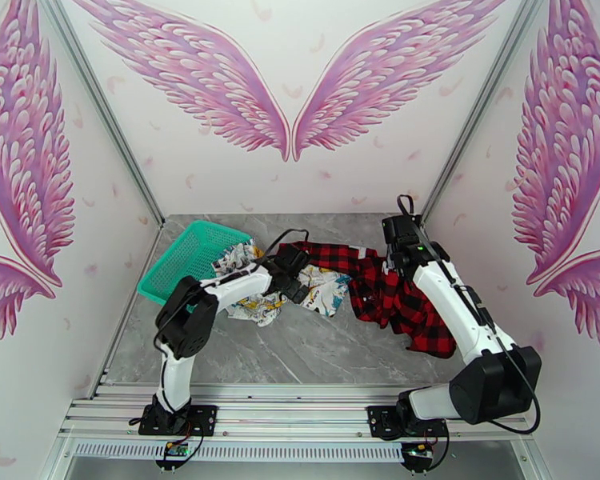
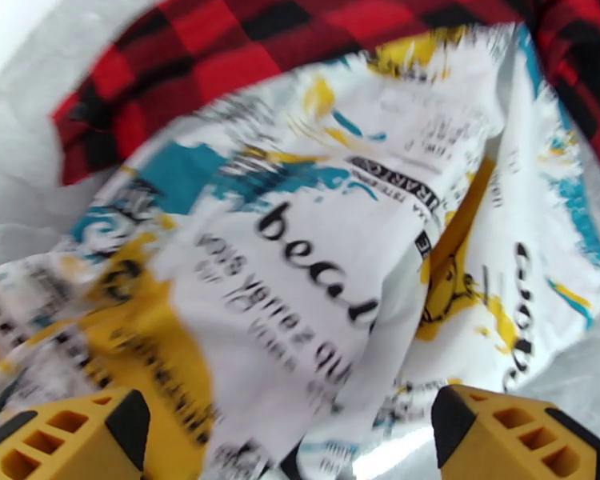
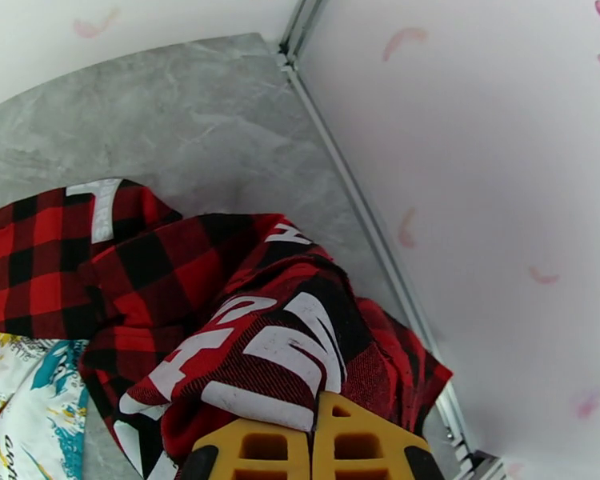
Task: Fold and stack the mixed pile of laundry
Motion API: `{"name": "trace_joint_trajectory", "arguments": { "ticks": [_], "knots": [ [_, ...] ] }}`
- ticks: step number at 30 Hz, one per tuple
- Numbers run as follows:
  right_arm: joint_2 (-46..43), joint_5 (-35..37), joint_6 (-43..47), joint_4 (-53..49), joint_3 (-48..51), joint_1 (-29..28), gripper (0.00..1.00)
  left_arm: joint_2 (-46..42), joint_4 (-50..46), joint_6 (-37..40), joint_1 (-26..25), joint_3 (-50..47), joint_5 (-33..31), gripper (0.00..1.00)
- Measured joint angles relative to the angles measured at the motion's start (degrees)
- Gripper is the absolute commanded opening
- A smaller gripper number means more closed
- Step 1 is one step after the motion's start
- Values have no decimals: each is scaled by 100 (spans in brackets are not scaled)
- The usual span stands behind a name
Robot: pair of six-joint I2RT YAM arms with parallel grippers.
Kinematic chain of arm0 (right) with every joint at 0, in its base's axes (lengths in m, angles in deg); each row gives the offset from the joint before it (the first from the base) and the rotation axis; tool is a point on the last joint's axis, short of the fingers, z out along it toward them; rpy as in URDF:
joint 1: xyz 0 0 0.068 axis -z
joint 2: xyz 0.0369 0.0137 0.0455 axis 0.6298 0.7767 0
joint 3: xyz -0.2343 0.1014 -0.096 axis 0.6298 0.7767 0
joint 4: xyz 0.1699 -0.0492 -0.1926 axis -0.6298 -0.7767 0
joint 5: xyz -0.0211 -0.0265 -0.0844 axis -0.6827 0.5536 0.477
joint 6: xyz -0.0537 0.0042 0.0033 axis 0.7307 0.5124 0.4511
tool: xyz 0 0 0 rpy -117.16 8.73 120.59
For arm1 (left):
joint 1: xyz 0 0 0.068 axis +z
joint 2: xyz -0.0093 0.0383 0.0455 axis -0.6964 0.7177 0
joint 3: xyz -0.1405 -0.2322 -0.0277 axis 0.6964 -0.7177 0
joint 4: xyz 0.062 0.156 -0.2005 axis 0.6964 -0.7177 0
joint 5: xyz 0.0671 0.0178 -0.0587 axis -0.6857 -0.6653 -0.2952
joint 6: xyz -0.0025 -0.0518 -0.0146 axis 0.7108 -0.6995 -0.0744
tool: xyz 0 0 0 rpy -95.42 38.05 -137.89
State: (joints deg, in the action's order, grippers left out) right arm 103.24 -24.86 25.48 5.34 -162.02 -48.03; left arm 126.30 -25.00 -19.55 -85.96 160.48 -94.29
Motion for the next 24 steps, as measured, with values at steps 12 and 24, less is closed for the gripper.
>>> {"name": "trace_joint_trajectory", "arguments": {
  "ticks": [12,24],
  "knots": [
    [92,-494,-118,378,105,0,0,-271,-98,-101,52,-116,-640,0],
    [92,-1237,-164,658,166,-13,0,-4177,57,17,2238,719,-979,0]
  ]
}}
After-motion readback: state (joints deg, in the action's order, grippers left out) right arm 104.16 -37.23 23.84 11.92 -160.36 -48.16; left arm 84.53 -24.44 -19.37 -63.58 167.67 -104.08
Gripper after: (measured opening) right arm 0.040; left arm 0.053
